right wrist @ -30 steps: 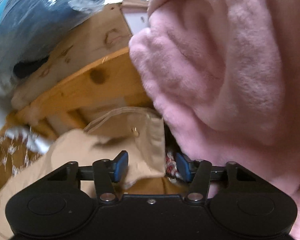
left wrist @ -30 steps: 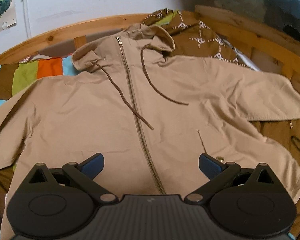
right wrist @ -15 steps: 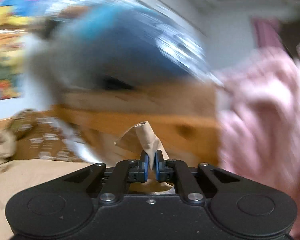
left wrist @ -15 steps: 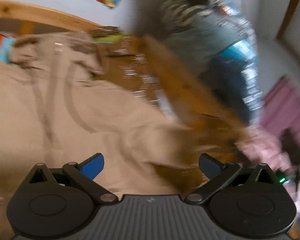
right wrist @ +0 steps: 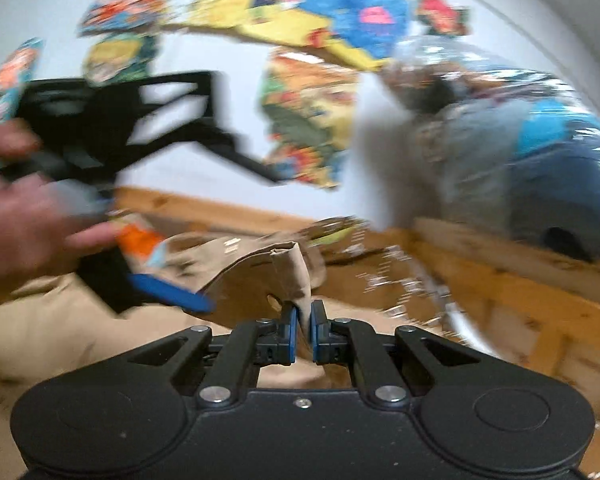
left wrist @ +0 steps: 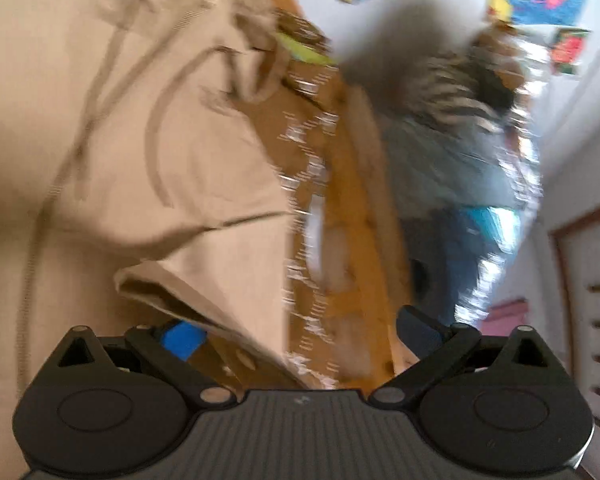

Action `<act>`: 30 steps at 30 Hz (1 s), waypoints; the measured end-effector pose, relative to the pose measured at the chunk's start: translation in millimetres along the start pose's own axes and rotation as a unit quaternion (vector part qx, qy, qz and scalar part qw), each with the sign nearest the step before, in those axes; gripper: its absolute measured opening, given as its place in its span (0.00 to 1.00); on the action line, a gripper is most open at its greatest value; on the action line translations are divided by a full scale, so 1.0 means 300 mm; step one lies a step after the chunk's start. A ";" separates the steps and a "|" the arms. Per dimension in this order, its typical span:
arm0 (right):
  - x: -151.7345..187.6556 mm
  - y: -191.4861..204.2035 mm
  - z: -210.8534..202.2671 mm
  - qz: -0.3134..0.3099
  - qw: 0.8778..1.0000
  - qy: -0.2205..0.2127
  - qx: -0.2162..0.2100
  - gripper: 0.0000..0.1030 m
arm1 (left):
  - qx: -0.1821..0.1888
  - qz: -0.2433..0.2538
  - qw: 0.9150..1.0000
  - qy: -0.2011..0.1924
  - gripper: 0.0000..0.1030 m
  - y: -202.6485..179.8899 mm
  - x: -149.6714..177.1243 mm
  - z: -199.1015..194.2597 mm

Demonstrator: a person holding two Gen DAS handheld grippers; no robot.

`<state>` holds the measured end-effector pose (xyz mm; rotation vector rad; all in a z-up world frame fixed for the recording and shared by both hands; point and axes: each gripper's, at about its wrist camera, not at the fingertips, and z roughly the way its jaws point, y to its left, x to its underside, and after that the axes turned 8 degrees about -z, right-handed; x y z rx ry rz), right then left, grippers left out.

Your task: Fold large clothes

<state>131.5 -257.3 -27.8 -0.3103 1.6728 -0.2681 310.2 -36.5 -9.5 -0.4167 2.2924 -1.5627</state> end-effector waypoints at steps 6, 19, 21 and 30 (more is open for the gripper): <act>0.029 0.129 -0.069 -0.043 0.998 -0.002 -0.039 0.06 | -0.127 0.030 0.991 -0.014 0.06 0.001 0.001 0.024; 0.072 0.130 -0.102 -0.036 0.999 0.005 -0.037 0.46 | -0.224 0.287 0.917 -0.164 0.00 -0.248 -0.064 -0.252; 0.078 0.096 -0.081 -0.015 1.000 0.018 -0.019 0.51 | -0.262 0.285 0.905 -0.178 0.00 -0.188 -0.091 -0.259; 0.158 -0.048 0.092 0.077 0.989 0.126 0.011 0.67 | -0.359 0.207 0.888 -0.199 0.00 0.140 -0.178 -0.254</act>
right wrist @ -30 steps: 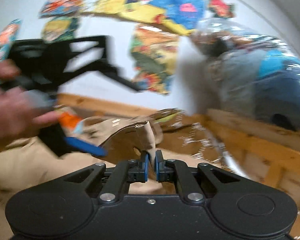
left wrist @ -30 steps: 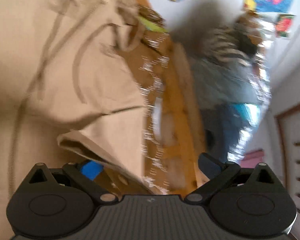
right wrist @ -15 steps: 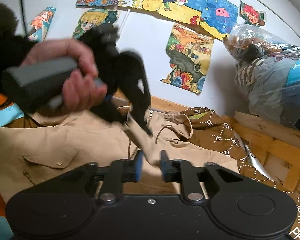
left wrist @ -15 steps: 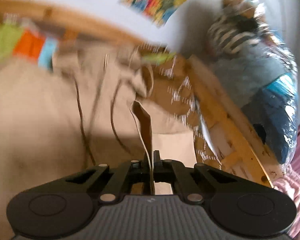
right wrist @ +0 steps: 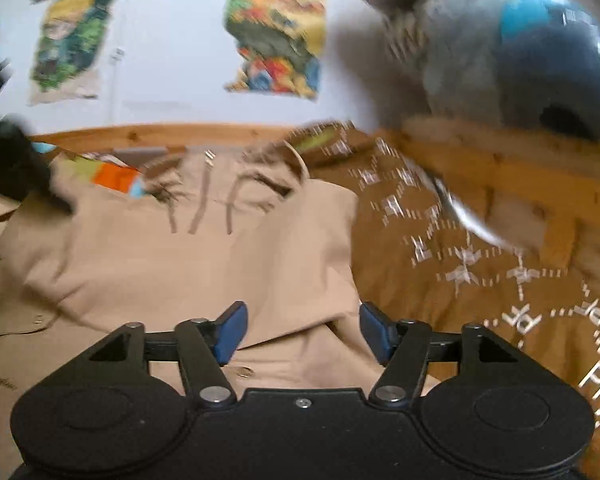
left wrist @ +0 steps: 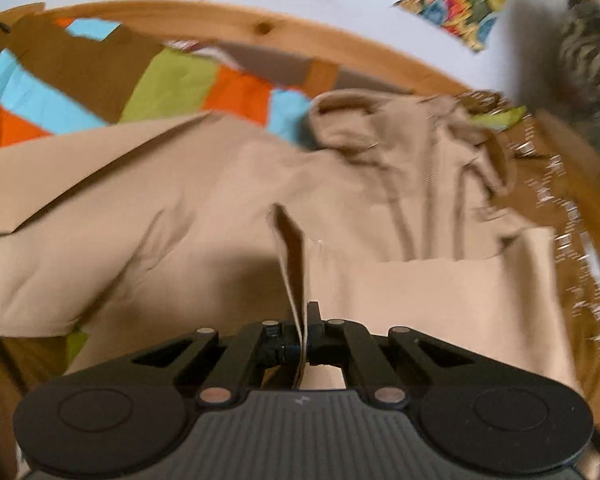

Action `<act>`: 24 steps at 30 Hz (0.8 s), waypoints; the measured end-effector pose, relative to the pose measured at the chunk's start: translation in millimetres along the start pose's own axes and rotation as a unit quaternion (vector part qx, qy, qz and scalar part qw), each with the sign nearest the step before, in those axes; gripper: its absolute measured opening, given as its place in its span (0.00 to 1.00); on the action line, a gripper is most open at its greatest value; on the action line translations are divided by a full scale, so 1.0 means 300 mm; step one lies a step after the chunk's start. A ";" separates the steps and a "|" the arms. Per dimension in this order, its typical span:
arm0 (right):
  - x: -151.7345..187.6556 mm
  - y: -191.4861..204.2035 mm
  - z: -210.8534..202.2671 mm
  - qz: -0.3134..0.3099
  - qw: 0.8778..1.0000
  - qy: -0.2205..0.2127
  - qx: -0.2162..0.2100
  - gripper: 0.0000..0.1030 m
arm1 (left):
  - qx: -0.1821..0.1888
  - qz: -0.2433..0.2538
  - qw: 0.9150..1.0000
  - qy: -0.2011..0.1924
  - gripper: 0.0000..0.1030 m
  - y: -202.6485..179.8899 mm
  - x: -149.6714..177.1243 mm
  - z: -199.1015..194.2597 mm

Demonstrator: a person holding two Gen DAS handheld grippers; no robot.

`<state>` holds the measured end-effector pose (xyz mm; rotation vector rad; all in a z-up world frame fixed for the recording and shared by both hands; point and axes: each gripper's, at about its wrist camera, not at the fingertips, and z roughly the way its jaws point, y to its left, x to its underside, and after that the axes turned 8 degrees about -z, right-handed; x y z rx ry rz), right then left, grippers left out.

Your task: Fold large clothes

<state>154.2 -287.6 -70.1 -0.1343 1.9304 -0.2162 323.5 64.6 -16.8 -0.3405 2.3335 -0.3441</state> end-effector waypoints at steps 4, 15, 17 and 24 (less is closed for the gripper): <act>-0.010 -0.059 0.102 -0.015 0.999 0.045 0.000 0.70 | -0.027 0.005 1.000 0.015 0.01 0.063 0.026 0.027; -0.108 -0.273 0.548 0.128 0.976 0.161 -0.066 0.46 | -0.080 0.056 0.995 0.027 0.05 0.089 0.100 0.055; -0.089 -0.288 0.594 0.158 0.967 0.179 -0.088 0.24 | -0.074 0.062 0.995 0.023 0.02 0.080 0.101 0.043; -0.102 -0.233 0.523 0.089 0.985 0.143 -0.037 0.11 | -0.105 0.106 0.988 0.026 0.03 0.026 0.154 0.076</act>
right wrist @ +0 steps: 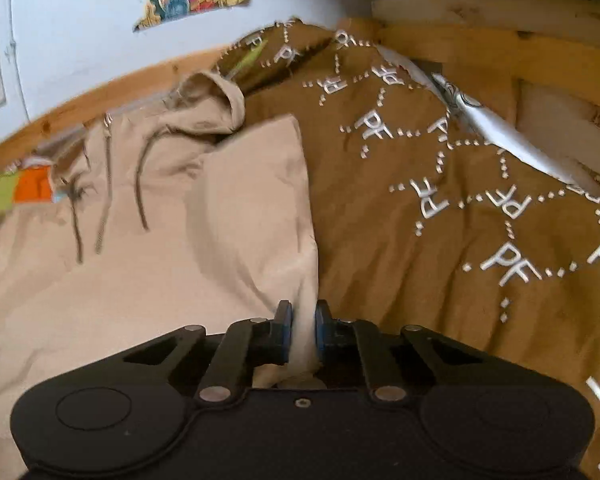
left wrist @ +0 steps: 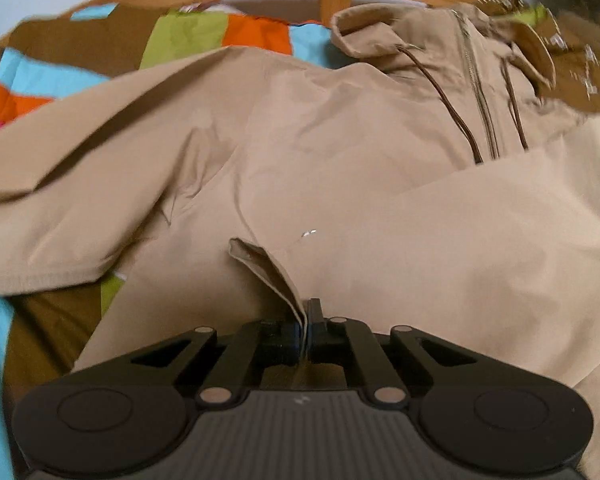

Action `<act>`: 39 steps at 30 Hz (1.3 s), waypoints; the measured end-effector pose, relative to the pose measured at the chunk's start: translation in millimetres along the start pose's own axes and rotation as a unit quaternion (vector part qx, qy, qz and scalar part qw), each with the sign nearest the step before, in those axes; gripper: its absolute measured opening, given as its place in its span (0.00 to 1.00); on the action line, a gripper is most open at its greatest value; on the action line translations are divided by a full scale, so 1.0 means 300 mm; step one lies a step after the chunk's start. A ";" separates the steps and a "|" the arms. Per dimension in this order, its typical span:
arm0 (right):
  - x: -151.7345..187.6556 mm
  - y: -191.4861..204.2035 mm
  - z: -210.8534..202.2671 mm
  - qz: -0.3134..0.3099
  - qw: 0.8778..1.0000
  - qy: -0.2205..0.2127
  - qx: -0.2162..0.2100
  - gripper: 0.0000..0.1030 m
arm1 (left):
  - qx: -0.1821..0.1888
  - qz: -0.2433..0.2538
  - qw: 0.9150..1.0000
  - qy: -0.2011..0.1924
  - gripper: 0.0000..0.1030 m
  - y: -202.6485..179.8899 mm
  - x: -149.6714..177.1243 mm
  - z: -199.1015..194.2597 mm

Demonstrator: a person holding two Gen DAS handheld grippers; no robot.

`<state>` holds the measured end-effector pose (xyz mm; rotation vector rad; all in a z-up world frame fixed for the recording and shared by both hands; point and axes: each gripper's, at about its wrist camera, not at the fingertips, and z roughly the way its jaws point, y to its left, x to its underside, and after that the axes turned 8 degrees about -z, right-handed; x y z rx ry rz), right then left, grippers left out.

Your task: Fold large clothes

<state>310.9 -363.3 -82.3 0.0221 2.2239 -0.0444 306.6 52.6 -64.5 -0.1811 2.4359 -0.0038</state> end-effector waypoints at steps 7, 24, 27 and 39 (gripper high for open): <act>0.039 0.027 0.004 -0.042 0.999 -0.008 0.029 0.44 | 0.028 -0.065 0.997 -0.028 0.59 0.065 0.045 -0.117; 0.173 0.230 -0.376 -0.074 0.986 -0.120 -0.092 0.94 | -0.190 0.137 0.960 -0.152 0.91 0.434 -0.095 -0.561; 0.196 0.274 -0.374 -0.100 0.981 -0.119 -0.119 0.94 | -0.196 0.198 0.951 -0.135 0.91 0.466 -0.189 -0.510; 0.233 0.325 -0.305 -0.109 0.981 -0.079 -0.136 0.95 | -0.151 0.377 0.912 0.058 0.58 0.401 -0.227 -0.267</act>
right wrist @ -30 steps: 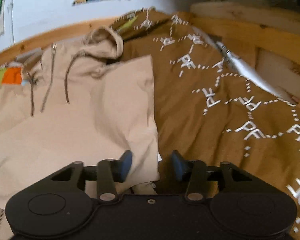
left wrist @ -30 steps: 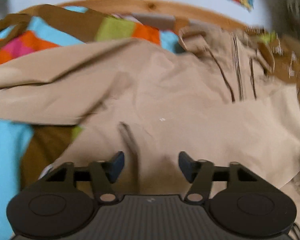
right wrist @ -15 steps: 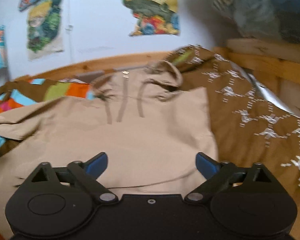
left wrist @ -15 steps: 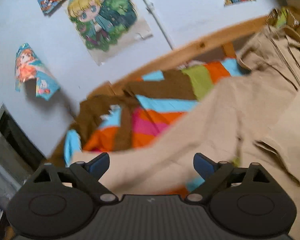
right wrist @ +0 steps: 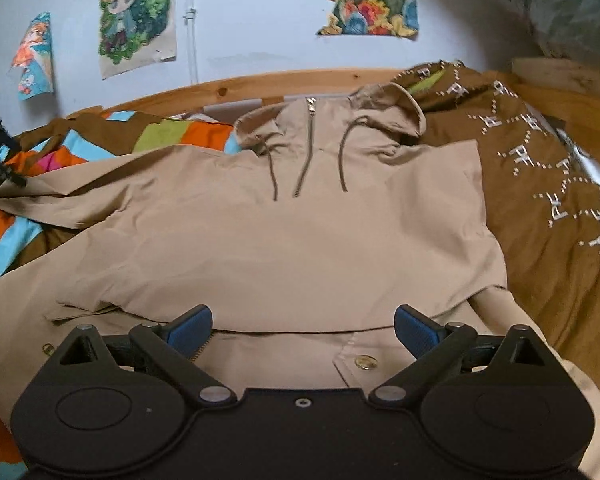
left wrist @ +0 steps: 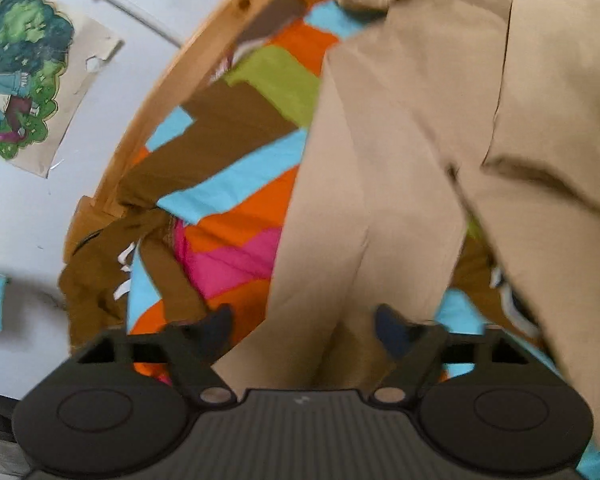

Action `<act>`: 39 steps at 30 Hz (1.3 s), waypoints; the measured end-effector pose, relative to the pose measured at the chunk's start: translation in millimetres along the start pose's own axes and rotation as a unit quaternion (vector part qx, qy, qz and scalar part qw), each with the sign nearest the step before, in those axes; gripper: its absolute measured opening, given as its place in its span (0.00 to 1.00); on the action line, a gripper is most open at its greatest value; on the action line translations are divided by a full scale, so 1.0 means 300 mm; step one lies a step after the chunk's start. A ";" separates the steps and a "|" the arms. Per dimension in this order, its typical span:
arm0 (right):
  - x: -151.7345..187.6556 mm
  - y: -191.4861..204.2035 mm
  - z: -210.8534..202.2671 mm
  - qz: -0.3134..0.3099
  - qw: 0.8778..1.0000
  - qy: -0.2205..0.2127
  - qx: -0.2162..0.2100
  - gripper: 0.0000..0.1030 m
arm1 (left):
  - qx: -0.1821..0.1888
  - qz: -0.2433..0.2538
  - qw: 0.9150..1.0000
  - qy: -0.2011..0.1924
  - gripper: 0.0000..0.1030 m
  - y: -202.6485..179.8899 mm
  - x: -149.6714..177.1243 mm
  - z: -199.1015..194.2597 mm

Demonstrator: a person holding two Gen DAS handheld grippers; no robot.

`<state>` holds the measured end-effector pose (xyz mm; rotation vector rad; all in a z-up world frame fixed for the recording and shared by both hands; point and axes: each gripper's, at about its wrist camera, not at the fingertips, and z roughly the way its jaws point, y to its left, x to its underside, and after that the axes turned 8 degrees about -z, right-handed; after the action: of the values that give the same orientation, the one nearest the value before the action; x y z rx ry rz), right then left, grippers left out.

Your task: Fold large clothes

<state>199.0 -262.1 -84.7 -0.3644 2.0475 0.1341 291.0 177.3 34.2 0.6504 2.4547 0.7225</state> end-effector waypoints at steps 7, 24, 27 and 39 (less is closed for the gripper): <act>0.014 -0.015 0.020 0.013 1.000 0.013 -0.002 0.95 | -0.010 -0.083 0.995 0.059 0.00 0.031 -0.011 -0.047; -0.047 0.024 -0.113 -0.022 0.989 -0.069 -0.129 0.96 | 0.310 -0.345 0.881 0.096 0.00 -0.281 -0.361 -0.366; -0.051 0.077 -0.127 -0.080 0.985 -0.068 -0.134 0.96 | 0.325 -0.340 0.879 0.076 0.00 -0.377 -0.423 -0.355; -0.031 -0.025 -0.099 -0.048 0.990 -0.046 -0.123 0.96 | 0.380 -0.379 0.844 -0.021 0.63 -0.375 -0.403 -0.287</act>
<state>180.7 -274.8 -61.7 -0.5988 1.9228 0.3401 300.2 -5.4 69.1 -0.1096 2.5909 -0.5957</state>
